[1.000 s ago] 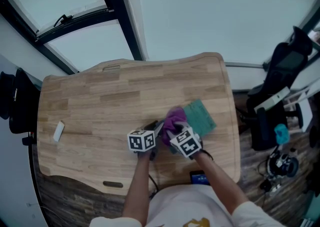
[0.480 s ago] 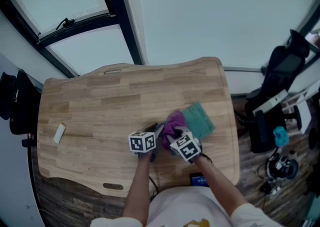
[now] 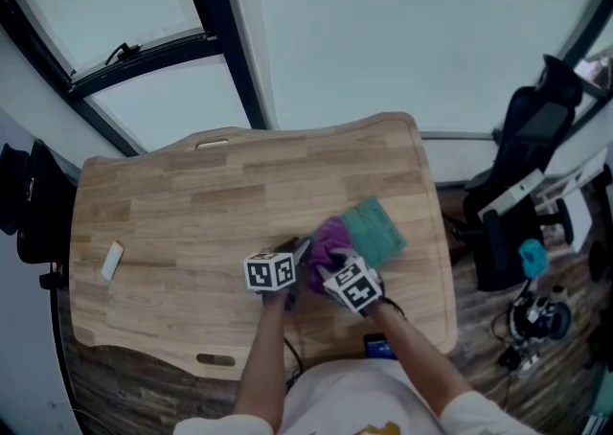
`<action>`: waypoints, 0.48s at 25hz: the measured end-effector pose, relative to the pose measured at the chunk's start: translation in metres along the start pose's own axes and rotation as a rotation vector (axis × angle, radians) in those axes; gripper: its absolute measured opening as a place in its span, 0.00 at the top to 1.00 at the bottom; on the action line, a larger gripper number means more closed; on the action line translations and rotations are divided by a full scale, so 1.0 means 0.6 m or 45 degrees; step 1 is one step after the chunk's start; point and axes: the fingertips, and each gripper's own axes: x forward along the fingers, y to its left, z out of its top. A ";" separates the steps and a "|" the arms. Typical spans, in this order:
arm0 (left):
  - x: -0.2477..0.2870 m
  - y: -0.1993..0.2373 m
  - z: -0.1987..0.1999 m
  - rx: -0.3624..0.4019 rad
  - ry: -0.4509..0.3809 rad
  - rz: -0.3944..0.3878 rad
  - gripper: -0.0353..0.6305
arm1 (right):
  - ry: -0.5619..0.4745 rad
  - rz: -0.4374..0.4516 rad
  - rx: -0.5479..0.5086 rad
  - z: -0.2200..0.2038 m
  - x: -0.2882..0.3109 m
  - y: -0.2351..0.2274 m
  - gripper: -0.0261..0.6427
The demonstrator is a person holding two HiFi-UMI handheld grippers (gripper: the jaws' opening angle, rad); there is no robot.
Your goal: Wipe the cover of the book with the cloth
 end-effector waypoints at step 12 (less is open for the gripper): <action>0.001 0.001 0.004 -0.004 0.002 -0.013 0.73 | -0.001 -0.007 0.022 -0.016 -0.013 0.007 0.85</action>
